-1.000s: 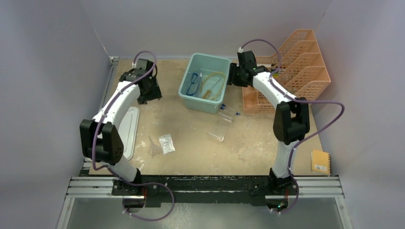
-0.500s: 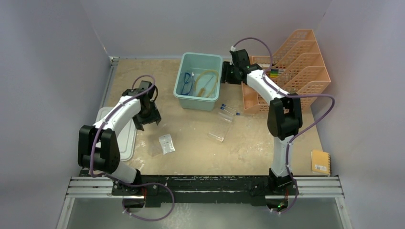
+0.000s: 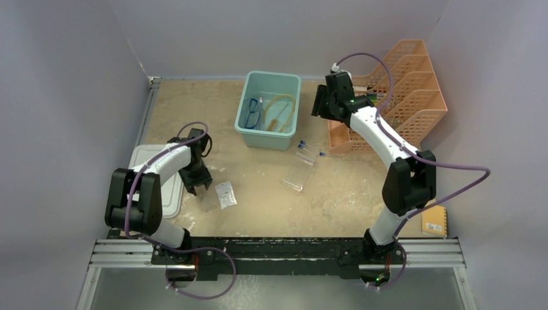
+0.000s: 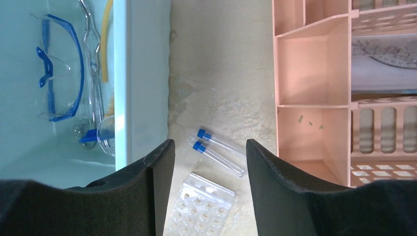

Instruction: Organize the chemistry lab equipment

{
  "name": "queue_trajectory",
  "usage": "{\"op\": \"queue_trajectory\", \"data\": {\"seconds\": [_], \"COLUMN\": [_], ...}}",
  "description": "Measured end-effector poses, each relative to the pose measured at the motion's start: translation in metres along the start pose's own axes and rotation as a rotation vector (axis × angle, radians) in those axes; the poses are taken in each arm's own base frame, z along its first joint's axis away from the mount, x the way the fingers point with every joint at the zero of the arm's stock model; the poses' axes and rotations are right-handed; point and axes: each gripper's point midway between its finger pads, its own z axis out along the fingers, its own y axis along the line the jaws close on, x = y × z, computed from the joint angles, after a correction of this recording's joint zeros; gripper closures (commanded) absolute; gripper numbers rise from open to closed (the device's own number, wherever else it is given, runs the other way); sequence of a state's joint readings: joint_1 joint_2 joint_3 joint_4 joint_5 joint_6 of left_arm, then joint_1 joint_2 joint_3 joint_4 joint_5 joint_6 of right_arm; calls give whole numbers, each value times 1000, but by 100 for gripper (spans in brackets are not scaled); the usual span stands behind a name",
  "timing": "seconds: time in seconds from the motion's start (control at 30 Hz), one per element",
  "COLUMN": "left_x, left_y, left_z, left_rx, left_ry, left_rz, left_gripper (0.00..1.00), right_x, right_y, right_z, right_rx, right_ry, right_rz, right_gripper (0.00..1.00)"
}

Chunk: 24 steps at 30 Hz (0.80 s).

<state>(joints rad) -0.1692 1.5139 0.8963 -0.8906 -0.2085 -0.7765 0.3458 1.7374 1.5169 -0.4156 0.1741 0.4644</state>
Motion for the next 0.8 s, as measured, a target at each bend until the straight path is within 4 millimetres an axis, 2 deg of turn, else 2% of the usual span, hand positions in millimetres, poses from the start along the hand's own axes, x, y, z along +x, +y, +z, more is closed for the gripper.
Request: {"op": "queue_trajectory", "data": {"seconds": [0.13, 0.2, 0.33, 0.53, 0.6, 0.67, 0.8], "left_x": [11, 14, 13, 5, -7, -28, -78], "left_y": [-4, -6, -12, -15, -19, -27, -52], "left_z": [13, 16, 16, 12, 3, -16, -82], "left_rx": [20, 31, 59, 72, 85, 125, 293], "left_ry": [37, 50, 50, 22, -19, -87, -291], "left_rz": [-6, -8, -21, -23, -16, -7, 24], "left_gripper": [67, 73, 100, 100, 100, 100, 100], "right_x": [1, 6, 13, 6, 0, -7, -17], "right_y": [-4, -7, -10, -4, 0, 6, 20], "right_z": [-5, -4, -2, -15, -25, -35, -49], "right_rx": [15, 23, 32, -8, -33, -70, -152], "right_ry": [-6, 3, 20, -2, -24, -46, -71], "right_rz": [14, 15, 18, 27, 32, 38, 41], "right_gripper": [43, 43, 42, 41, 40, 40, 39]}}
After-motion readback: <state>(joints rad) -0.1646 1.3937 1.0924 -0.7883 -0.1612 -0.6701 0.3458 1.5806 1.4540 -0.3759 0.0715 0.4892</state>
